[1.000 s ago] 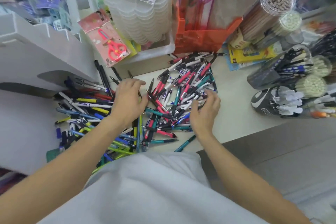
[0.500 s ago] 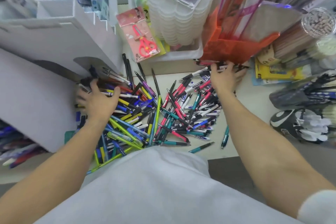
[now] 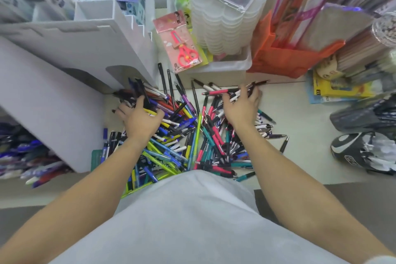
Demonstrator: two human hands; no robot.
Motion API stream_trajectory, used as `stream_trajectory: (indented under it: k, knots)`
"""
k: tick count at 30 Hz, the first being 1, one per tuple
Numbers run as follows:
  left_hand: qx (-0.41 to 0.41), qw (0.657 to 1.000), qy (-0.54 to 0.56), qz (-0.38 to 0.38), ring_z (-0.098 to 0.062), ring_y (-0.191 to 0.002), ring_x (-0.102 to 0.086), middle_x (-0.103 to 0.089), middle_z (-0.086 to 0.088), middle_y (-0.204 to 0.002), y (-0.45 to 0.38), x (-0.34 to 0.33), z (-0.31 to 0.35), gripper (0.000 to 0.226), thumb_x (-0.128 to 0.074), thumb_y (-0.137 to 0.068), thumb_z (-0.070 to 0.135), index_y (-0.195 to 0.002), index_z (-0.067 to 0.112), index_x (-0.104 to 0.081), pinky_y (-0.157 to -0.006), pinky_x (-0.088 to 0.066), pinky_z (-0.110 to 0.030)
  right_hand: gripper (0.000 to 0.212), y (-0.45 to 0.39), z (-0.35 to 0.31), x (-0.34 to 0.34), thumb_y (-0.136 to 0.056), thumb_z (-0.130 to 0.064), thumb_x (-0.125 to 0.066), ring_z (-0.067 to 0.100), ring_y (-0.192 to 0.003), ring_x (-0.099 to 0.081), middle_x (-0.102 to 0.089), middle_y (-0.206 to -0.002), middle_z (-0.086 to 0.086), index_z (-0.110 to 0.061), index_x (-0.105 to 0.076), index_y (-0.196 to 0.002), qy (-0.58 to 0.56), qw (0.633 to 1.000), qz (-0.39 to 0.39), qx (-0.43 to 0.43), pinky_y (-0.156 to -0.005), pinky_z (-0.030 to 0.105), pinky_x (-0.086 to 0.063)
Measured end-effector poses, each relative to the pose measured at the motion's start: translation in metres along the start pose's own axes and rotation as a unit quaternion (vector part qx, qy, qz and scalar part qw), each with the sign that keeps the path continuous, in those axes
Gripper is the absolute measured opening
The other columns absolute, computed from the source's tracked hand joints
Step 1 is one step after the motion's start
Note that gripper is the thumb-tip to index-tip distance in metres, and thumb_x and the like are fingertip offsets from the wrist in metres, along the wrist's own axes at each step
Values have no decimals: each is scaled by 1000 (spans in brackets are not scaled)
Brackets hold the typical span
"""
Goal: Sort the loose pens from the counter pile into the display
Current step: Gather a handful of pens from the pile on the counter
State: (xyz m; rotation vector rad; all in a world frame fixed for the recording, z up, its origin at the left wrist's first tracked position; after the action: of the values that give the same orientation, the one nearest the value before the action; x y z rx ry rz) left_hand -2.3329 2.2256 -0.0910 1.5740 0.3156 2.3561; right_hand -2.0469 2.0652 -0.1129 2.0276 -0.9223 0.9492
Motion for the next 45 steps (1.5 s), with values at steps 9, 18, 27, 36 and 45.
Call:
stream_trajectory:
  k: [9, 18, 27, 36, 45]
  knots:
    - [-10, 1000, -16, 23, -41, -136, -32, -39, -23, -141, -20, 24, 8, 88, -53, -78, 77, -136, 12, -39, -114, -22, -55, 67, 23, -15, 29, -96, -59, -46, 29, -153, -17, -23, -165, 14, -27, -36, -154, -33, 996, -30, 73, -124, 53, -12]
    - [-34, 999, 4, -16, -46, -139, -26, -37, -17, -148, -48, 7, 42, 102, -53, -72, 81, -145, 12, -32, -116, -21, -58, 78, 24, 42, 28, -92, -72, -44, 22, -156, 7, 8, -170, -1, -42, -17, -158, 34, 997, -33, -64, -117, 71, 2]
    - [-29, 996, -86, -17, -36, -140, -29, -41, -18, -145, -37, -4, 52, 90, -67, -74, 65, -139, 8, -41, -116, -18, -59, 72, 32, -14, -21, -96, -70, -35, 41, -152, 18, 4, -170, 6, -40, -17, -160, 74, 992, -97, 5, -121, 59, 12]
    - [-92, 993, -61, -33, -34, -144, -23, -34, -16, -151, -33, -2, 37, 81, -59, -83, 66, -142, 14, -40, -120, -10, -56, 62, 55, -8, 32, -98, -43, -55, 28, -152, -20, -26, -164, 12, -25, -37, -154, -65, 997, -20, 39, -124, 48, -15]
    - [-152, 988, -21, -28, -36, -149, -18, -29, -15, -159, -15, 10, 11, 83, -43, -89, 62, -153, 12, -28, -121, -14, -56, 67, 148, 118, 18, -104, -33, -51, 27, -156, 3, -4, -170, 11, -10, -21, -159, -127, 964, 62, -225, -126, 50, -4]
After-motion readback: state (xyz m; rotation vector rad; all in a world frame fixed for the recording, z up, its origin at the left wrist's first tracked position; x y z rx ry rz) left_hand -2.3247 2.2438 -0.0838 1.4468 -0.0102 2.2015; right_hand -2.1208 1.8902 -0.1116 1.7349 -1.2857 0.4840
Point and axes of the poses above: each hand's wrist, its own y-axis away from the middle knuckle, its own x-axis out of the back of the hand, z = x × y, the point moved 7 cm from there along -y, towards the middle knuckle
